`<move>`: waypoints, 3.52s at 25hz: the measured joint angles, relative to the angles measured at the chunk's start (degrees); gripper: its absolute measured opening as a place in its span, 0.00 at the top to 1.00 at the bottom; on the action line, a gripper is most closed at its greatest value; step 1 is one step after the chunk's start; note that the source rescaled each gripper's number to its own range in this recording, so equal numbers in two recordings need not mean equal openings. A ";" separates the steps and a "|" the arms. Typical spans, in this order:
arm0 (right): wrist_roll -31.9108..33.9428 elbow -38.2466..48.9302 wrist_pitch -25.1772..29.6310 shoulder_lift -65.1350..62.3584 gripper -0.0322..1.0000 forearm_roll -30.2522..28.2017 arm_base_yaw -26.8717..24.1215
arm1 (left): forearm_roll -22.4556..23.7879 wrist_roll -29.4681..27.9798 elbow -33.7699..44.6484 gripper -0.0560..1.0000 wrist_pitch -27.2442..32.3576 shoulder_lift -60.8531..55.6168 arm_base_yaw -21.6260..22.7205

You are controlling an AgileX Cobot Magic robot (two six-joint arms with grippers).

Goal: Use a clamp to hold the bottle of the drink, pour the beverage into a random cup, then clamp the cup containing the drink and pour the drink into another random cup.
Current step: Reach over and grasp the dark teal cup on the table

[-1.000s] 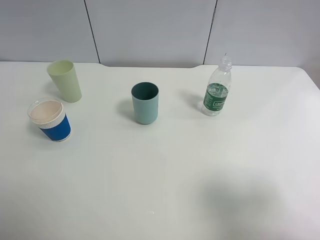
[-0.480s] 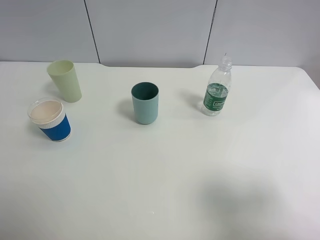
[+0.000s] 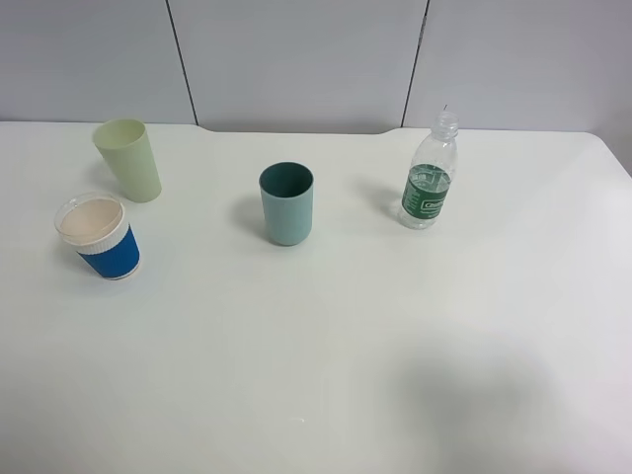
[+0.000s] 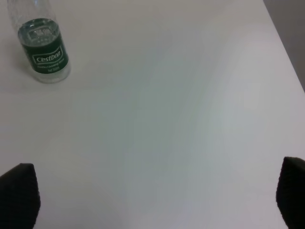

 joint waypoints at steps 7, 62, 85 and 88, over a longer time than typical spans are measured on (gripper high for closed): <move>0.00 0.00 0.00 0.00 0.00 0.00 0.00 | 0.00 0.00 0.00 0.00 0.00 0.00 0.00; 0.01 0.00 0.00 0.00 0.00 0.00 0.00 | -1.80 17.81 -5.39 0.00 -26.28 65.13 -42.11; 0.12 0.00 0.00 0.00 0.00 0.00 0.00 | -5.72 17.33 -5.39 0.00 -56.09 86.39 -45.12; 0.95 0.00 0.00 0.00 0.00 -0.49 0.00 | -5.72 17.08 -5.39 0.00 -58.43 88.63 -45.71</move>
